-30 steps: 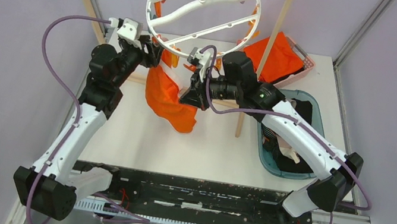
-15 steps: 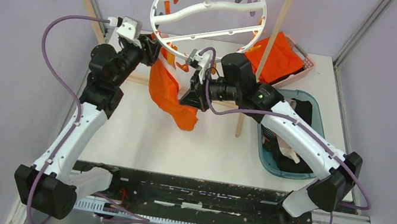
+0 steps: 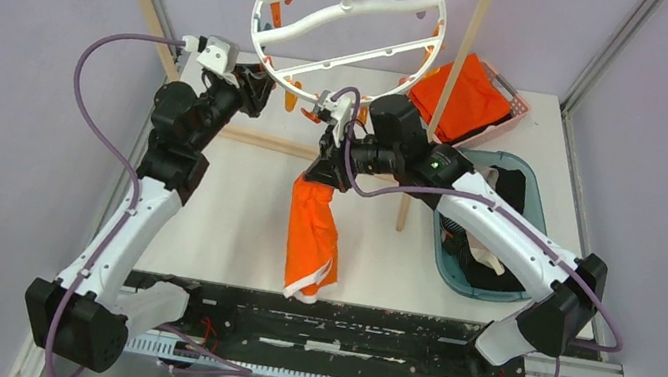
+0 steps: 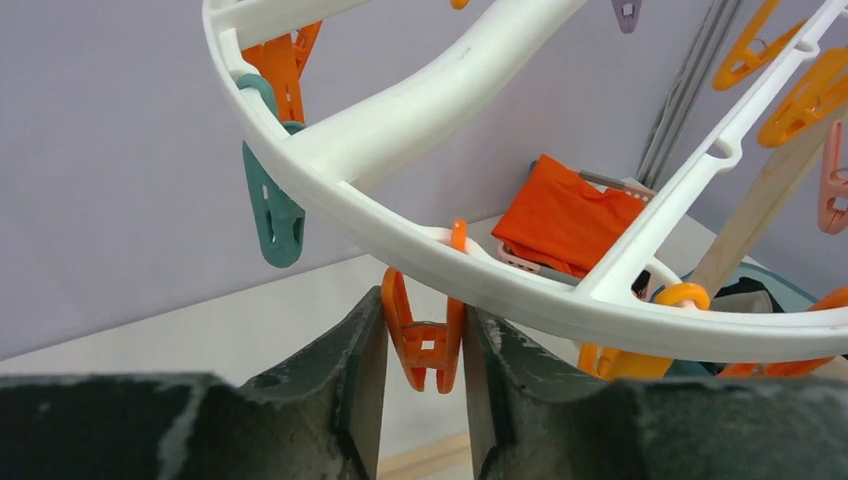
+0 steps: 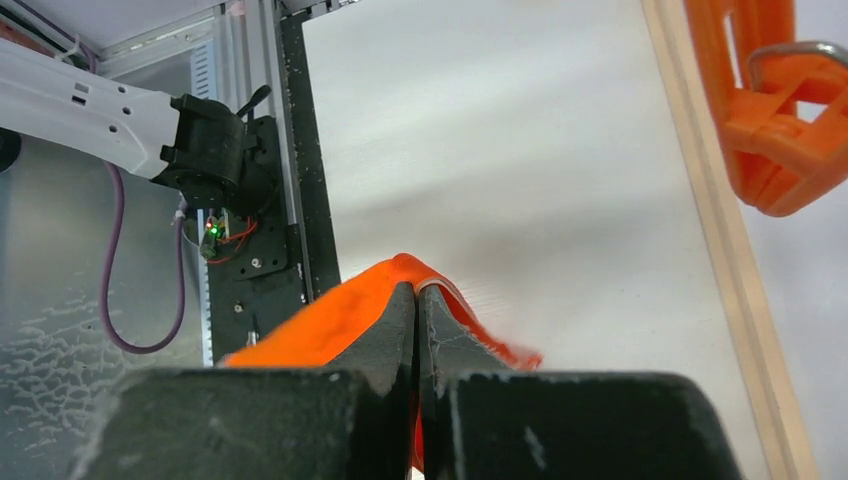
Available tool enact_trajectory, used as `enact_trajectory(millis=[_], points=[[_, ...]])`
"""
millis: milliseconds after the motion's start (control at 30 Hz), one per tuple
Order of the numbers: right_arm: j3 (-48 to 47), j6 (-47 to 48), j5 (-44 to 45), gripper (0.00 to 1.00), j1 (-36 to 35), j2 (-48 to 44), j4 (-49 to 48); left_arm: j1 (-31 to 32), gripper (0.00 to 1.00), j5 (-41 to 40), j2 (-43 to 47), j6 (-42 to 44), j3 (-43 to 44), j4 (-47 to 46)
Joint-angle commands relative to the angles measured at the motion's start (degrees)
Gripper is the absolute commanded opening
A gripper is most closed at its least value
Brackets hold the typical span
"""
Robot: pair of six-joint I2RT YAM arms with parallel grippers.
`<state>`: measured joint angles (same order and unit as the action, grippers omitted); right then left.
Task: Remove the underwear clipped to the hanger
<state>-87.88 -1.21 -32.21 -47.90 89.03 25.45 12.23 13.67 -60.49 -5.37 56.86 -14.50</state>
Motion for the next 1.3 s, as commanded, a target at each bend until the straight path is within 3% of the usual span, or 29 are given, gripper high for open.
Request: enact_trajectory(millis=[0, 100, 167, 333, 400, 500, 600, 800, 900, 1033, 1267], points=[[-0.4, 4.5, 2.3, 0.0, -0.1, -3.9, -0.3, -0.2, 0.46, 1.0, 1.7, -0.5, -1.0, -2.5], [0.8, 8.5, 4.0, 0.0, 0.4, -6.6, 1.1, -0.1, 0.63, 2.3, 2.2, 3.9, -1.2, -0.1], [2.1, 12.0, 4.7, 0.01, 0.9, -8.9, 2.4, -0.2, 0.8, 4.0, 2.8, 9.0, -1.0, 4.2], [3.2, 20.7, 10.5, 0.0, 2.9, -15.1, 8.4, -0.2, 1.0, 8.1, 4.8, 26.9, 0.9, 25.6], [2.4, 24.2, 12.9, 0.0, 3.5, -17.4, 11.5, -0.1, 1.0, 10.0, 5.3, 36.4, 2.0, 36.5], [-1.1, 27.3, 15.9, 0.0, 4.1, -19.2, 17.5, -0.1, 1.0, 10.0, 6.9, 42.5, 1.7, 43.9], [-2.7, 27.6, 17.3, 0.0, 5.2, -20.5, 19.0, -0.1, 1.0, 13.5, 9.1, 44.1, -0.1, 44.0], [-2.1, 24.2, 18.2, 0.0, 5.8, -19.6, 18.7, -0.1, 1.0, 30.2, 8.3, 41.9, -0.8, 42.3], [-4.1, 22.2, 27.3, 0.0, 5.8, -16.9, 20.3, 0.0, 1.0, 36.2, 7.1, 38.7, -3.7, 37.4], [-5.5, 20.2, 43.0, 0.0, 6.2, -14.8, 20.1, 0.1, 1.0, 32.3, 6.3, 28.4, -8.0, 26.2], [-9.9, 27.8, 64.2, 0.0, 10.0, -17.8, 21.3, 0.1, 1.0, 25.0, 7.9, 27.7, -10.7, 22.5]])
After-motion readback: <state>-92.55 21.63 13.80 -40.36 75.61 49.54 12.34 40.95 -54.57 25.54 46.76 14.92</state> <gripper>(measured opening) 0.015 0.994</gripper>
